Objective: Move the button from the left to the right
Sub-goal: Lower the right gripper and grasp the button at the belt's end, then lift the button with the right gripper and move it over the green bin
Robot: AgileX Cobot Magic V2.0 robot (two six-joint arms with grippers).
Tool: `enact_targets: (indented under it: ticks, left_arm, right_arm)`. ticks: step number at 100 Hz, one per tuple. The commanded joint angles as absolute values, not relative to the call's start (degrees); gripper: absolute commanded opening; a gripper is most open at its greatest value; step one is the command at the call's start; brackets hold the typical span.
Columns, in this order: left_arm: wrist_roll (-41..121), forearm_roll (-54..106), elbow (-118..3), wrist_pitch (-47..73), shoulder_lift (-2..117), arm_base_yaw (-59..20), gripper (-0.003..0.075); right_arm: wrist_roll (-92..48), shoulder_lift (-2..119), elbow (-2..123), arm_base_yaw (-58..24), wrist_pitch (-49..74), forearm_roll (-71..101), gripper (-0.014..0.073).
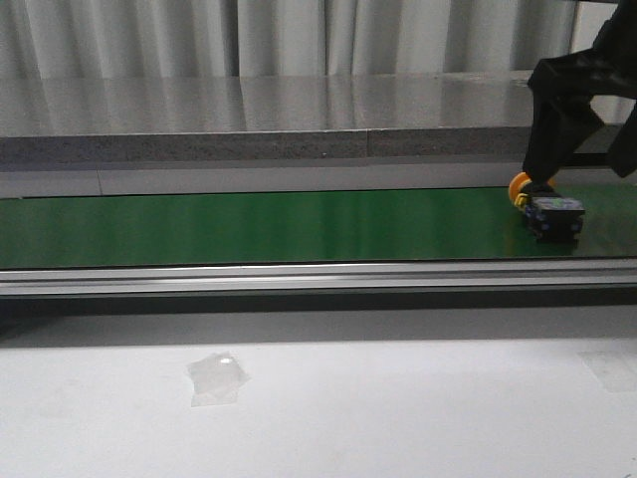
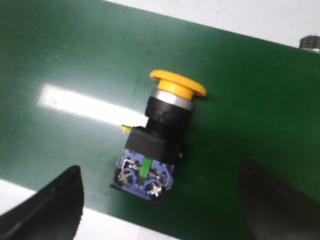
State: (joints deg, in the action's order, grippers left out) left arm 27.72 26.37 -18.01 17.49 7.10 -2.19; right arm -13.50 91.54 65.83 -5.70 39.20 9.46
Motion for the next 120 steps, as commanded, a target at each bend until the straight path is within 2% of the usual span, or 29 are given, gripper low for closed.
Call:
enact_targets:
  ticks: [1, 25, 35, 43, 54, 60, 89, 120]
  left_arm:
    - [27.69, 27.44, -19.43, 12.93, 7.82, -2.68, -0.0020]
    - [27.69, 27.44, -19.43, 12.93, 7.82, -2.68, -0.0020]
    - [27.69, 27.44, -19.43, 12.93, 7.82, -2.68, -0.0020]
    - [27.69, 27.44, -19.43, 12.93, 7.82, -2.68, -0.0020]
    - [27.69, 27.44, -19.43, 12.93, 7.82, -2.68, -0.0020]
    - [27.69, 27.44, -19.43, 12.93, 7.82, -2.68, -0.0020]
    - [27.69, 27.44, -19.43, 12.93, 7.82, -2.68, -0.0020]
    - [27.69, 27.44, -19.43, 12.93, 7.82, -2.68, -0.0020]
  right_arm:
    - [-14.29, 90.83, 67.76, -5.76, 35.64, 7.77, 0.0622]
    - [-14.29, 94.91, 67.76, -5.76, 34.52, 7.39, 0.0620]
    - [-13.83, 95.66, 67.76, -5.76, 34.81, 7.39, 0.0572]
    - [-13.07, 95.60, 67.83, -5.76, 35.25, 7.39, 0.0460]
    - [-13.01, 95.60, 67.83, -5.76, 36.54, 7.39, 0.0216]
    - [-13.01, 95.46, 67.88, -5.76, 37.74, 7.39, 0.0157]
    - [-13.01, 93.35, 73.91, -0.91, 45.09, 4.44, 0.0153]
    - [-13.78, 93.40, 82.94, 13.87, 48.53, 0.00, 0.0153]
